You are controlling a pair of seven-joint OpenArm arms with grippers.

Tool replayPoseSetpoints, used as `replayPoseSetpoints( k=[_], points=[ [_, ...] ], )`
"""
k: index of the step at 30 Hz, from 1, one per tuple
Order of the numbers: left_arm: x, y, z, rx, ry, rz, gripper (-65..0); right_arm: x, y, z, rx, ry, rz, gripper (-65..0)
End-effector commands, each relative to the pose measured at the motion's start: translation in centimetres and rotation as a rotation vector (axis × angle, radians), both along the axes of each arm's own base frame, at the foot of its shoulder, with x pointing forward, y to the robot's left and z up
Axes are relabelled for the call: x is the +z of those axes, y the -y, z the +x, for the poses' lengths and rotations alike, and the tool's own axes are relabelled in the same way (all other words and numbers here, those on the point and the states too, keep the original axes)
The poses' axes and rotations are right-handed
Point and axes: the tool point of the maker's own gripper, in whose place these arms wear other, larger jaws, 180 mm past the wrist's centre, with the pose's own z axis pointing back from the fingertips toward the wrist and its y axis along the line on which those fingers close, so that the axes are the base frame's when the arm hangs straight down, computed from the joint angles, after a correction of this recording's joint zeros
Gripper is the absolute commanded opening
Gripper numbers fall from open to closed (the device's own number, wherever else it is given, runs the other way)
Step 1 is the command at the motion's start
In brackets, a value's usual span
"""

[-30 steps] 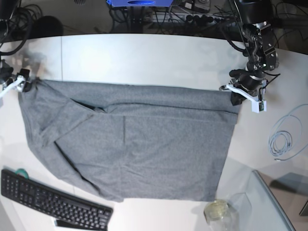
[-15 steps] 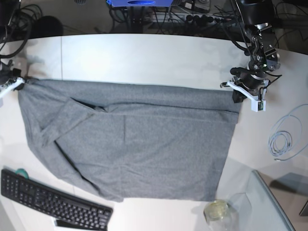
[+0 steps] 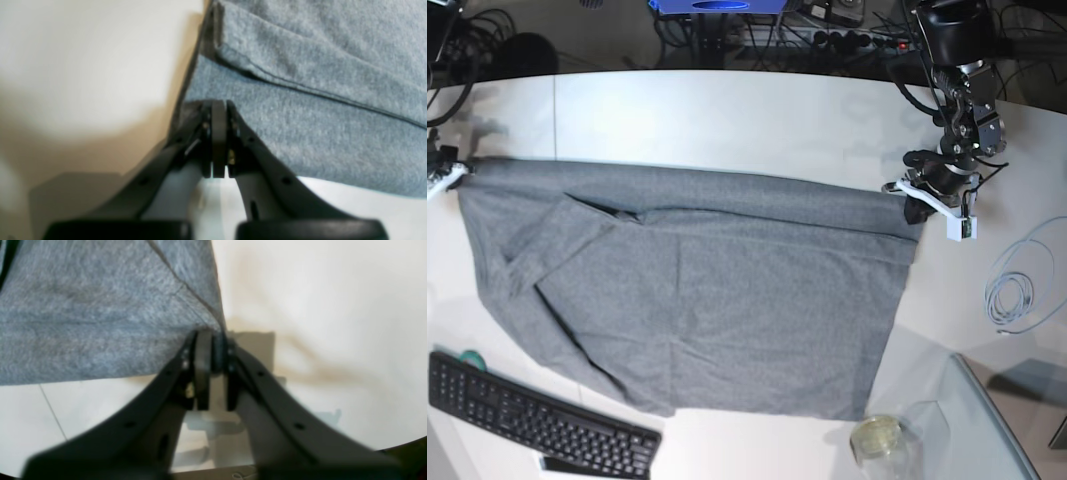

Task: Layout the t-shirt on the table in an organized manner, then fold the t-shirt properly
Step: 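Pull the grasped edge taut with both grippers to straighten the shirt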

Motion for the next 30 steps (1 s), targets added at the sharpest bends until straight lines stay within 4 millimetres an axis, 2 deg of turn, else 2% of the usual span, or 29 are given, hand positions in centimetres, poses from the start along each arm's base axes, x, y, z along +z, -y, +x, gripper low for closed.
replayPoseSetpoints(
  k=[1,4,6,8,12,15,20,22,24,26,28,30],
  points=[
    [0.3,-0.7,0.3,0.001,-0.004,0.024,-65.0,1.3,1.4,0.8,0.006,0.03,-0.042,-51.5],
    [0.2,-0.7,0.0,0.002,-0.008,0.025,-65.0,1.4,1.4,0.7,0.01,0.017,-0.043,-36.2],
    [0.2,-0.7,-0.1,0.004,-0.009,0.021,-65.0,2.0,1.6,1.0,0.011,0.033,-0.053,-32.1],
    [0.3,-0.8,-0.6,0.003,-0.009,0.026,-65.0,3.0,1.6,1.5,0.021,0.064,-0.072,-32.4],
    [2.5,-0.9,-0.7,-0.021,0.043,0.072,-65.0,5.9,2.1,1.7,-0.061,0.187,-0.09,-31.8],
    [4.9,-2.8,-1.0,0.027,0.103,0.112,-65.0,7.7,1.5,1.9,-0.108,0.267,-0.091,-31.7],
    [7.5,-5.1,-1.5,0.111,0.137,0.143,-65.0,7.1,0.5,1.2,-0.091,0.212,-0.078,-31.7],
    [7.8,-5.9,-2.3,0.129,0.12,0.158,-65.0,7.1,0.5,1.1,-0.096,0.213,-0.074,-31.7],
    [7.4,-5.8,-3.0,0.14,0.11,0.15,-65.0,7.0,0.4,0.9,-0.098,0.213,-0.069,-31.7],
    [7.1,-5.5,-3.3,0.142,0.103,0.142,-65.0,6.5,-0.9,0.4,-0.105,0.219,-0.043,-31.7],
    [5.8,-4.8,-4.2,0.156,0.079,0.108,-65.0,6.9,-1.3,-0.4,-0.149,0.263,-0.04,-31.7],
    [5.5,-5.3,-4.8,0.214,0.093,0.046,-63.5,7.3,-2.5,-0.7,-0.157,0.321,-0.031,-31.5]
  ],
)
